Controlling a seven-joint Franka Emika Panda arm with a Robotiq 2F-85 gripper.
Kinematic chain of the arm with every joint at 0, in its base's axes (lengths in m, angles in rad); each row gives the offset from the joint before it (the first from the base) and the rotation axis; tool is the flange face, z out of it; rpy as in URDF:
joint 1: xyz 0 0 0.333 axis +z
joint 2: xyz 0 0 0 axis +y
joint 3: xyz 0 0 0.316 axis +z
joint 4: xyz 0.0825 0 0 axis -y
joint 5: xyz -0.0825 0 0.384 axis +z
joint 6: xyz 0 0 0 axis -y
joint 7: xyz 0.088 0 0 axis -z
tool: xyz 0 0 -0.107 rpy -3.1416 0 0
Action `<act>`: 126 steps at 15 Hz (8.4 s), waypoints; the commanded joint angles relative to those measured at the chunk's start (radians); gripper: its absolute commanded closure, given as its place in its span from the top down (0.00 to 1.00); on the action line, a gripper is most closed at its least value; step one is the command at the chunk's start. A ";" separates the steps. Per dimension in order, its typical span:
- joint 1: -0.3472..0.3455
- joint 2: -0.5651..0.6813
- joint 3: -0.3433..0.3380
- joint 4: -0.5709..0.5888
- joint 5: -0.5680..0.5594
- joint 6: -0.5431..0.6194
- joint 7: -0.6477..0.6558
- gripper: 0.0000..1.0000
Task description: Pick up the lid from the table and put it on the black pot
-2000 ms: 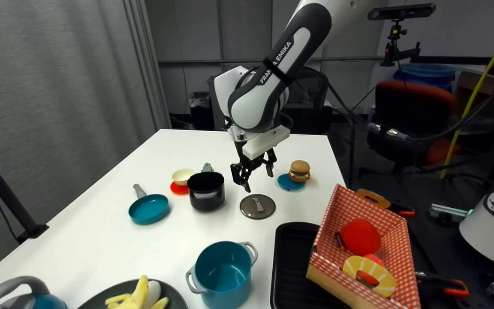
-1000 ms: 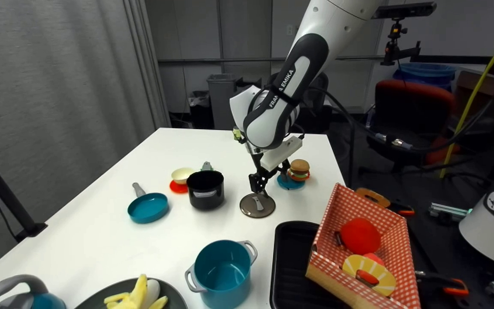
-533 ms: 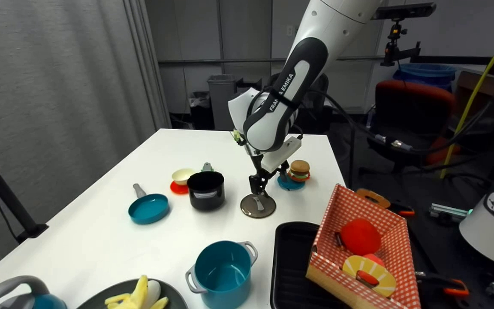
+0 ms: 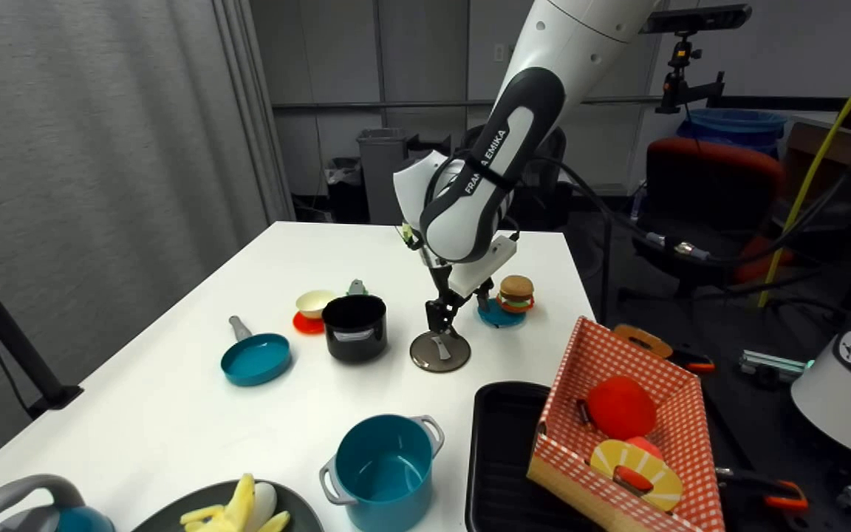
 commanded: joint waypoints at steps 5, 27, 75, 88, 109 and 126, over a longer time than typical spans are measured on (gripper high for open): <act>0.027 0.029 -0.035 0.015 -0.040 0.049 -0.010 1.00; 0.096 0.035 -0.120 0.006 -0.117 0.118 0.014 1.00; 0.324 -0.033 -0.362 -0.114 -0.189 0.489 0.023 1.00; 0.239 -0.433 -0.159 -0.027 -0.260 -0.192 0.087 1.00; 0.008 0.066 0.027 0.326 -0.036 -0.331 0.042 1.00; 0.008 0.195 0.028 0.478 -0.033 -0.463 0.057 1.00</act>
